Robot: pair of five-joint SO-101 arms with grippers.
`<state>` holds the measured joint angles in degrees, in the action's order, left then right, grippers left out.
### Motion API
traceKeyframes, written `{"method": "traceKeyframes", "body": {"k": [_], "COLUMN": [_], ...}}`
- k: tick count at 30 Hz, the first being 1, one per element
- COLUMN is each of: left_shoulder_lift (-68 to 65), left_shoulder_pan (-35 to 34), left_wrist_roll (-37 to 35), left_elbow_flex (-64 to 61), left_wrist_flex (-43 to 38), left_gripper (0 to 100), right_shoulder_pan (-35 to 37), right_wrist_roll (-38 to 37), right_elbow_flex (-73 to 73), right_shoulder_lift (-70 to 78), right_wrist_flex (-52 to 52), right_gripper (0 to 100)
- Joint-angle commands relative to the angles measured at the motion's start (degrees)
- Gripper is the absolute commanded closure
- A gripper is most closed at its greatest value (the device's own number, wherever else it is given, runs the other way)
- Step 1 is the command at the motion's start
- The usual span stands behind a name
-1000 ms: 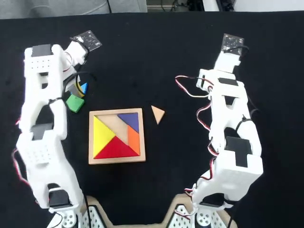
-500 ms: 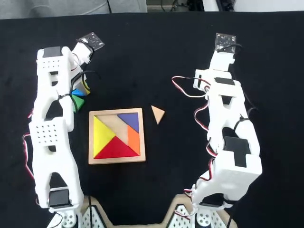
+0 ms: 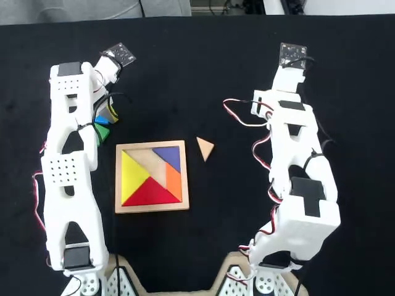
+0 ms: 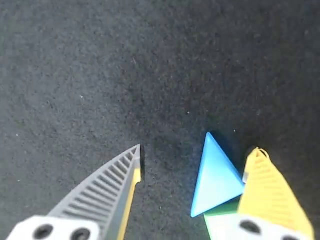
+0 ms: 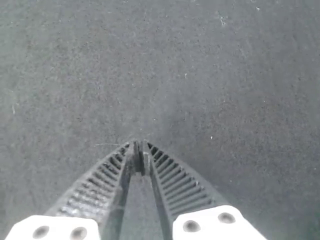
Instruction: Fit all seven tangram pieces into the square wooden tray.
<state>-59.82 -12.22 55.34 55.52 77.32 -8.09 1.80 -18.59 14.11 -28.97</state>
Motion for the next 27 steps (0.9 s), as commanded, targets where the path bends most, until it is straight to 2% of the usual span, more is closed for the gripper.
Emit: {"method": "traceKeyframes", "body": {"k": [1, 9, 18, 27], "left_shoulder_lift": [0.2, 0.2, -4.0, -7.8], "left_shoulder_pan": [-0.9, -1.3, -2.1, 0.4], "left_wrist_roll": [-0.1, 6.8, 7.0, 4.4], "left_elbow_flex": [1.2, 5.4, 10.4, 18.4], "left_wrist_flex": [2.3, 12.1, 11.2, 11.7], "left_gripper": [68, 68, 68, 68], "right_shoulder_pan": [0.8, 0.8, 0.8, 0.8], "right_wrist_roll": [-0.4, -0.4, -0.4, -0.4], "right_elbow_flex": [0.4, 0.4, 0.4, 0.4], "right_shoulder_lift": [-0.5, -0.5, -0.5, -0.5], "right_wrist_flex": [1.3, 1.3, 1.3, 1.3], "right_gripper": [98.1, 98.1, 98.1, 98.1]}}
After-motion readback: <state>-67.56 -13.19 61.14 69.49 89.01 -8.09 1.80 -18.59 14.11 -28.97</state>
